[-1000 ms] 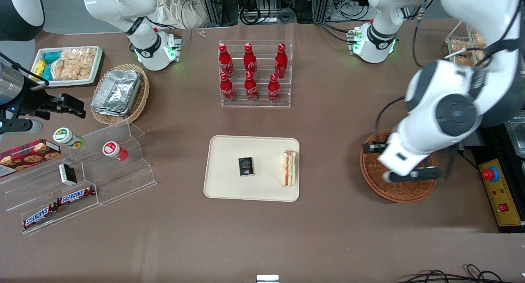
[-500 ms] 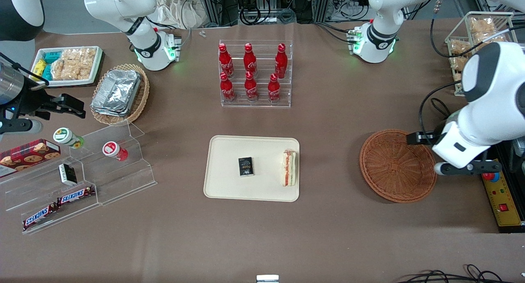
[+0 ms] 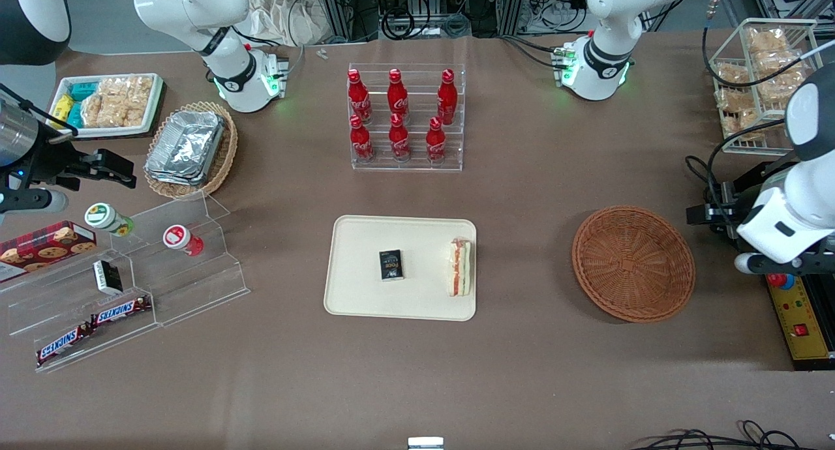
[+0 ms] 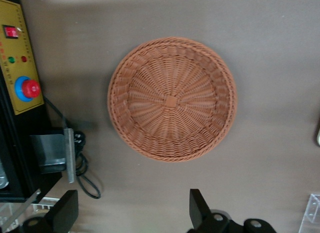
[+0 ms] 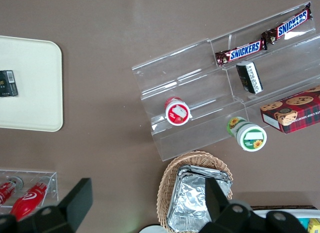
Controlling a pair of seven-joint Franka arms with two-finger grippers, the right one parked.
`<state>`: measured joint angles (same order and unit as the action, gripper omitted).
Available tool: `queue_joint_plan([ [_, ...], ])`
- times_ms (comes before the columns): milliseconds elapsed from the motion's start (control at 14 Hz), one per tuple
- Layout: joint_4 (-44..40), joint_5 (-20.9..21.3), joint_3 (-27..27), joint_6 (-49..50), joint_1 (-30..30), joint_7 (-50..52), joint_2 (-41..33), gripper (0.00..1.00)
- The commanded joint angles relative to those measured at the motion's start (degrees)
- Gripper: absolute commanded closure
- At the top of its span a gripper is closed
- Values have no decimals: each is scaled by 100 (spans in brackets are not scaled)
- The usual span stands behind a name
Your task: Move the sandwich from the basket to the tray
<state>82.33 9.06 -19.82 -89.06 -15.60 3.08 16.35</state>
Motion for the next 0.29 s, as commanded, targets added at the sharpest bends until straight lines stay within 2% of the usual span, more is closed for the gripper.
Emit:
queue_joint_plan([
  [0, 178, -561, 1555, 73, 1107, -605, -351, 0],
  [71, 231, -589, 1891, 73, 1355, -703, -378, 0],
  [214, 257, -598, 1947, 56, 1419, -695, -404, 0],
])
